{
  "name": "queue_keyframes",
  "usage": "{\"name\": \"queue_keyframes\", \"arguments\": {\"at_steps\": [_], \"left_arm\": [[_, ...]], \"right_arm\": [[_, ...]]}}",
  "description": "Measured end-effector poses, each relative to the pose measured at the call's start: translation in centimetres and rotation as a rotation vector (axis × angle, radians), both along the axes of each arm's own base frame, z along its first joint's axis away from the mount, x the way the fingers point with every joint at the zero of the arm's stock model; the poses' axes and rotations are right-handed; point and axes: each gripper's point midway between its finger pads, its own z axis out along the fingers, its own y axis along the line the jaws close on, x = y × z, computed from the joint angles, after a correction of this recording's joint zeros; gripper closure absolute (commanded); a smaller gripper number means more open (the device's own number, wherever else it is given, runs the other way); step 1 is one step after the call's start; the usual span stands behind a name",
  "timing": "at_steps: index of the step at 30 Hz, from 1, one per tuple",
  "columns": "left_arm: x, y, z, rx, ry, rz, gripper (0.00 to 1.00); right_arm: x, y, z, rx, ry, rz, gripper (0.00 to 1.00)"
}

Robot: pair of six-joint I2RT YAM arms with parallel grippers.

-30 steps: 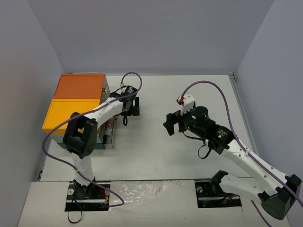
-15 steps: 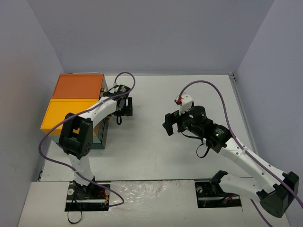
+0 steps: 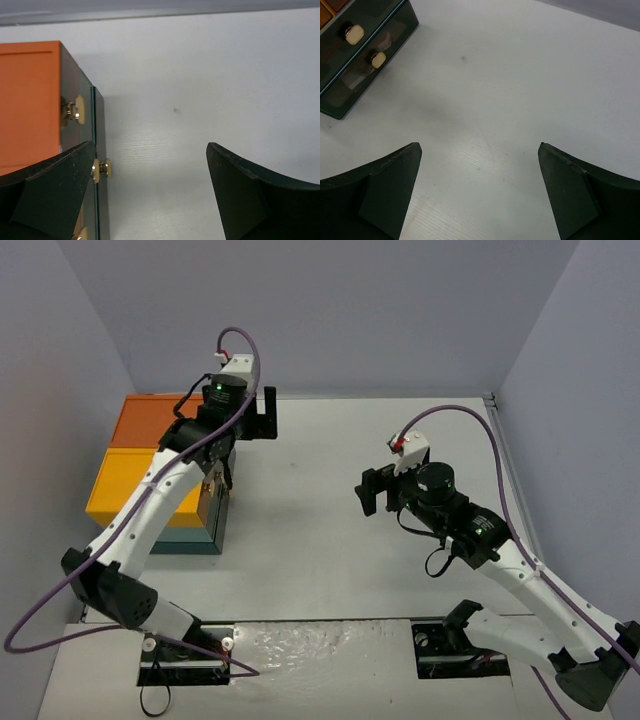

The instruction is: Organize the makeup

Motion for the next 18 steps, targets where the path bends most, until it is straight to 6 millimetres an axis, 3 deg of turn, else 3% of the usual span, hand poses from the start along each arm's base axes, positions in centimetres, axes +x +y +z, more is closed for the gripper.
{"name": "queue_keyframes", "arguments": {"at_steps": [5, 10, 14, 18], "left_arm": [[-3.6, 3.5, 6.9, 0.006, -0.158, 0.039, 0.03], [-8.1, 7.8, 11.5, 0.028, -0.288, 0.111, 0.03], [-11.9, 10.9, 13.7, 0.038, -0.370, 0.167, 0.03], [-15.6, 13.9, 13.7, 0.056, -0.408, 0.223, 0.03]], "right_arm": [[0.2, -2.4, 3.5, 0.015, -0.084, -0.107, 0.00], [-0.3, -5.8, 9.0, 0.050, -0.207, -0.227, 0.00], [-0.9, -8.4, 12.4, 0.061, -0.292, -0.311, 0.00], [-1.5, -11.0, 15.1, 0.049, -0.359, -0.400, 0.00]]}}
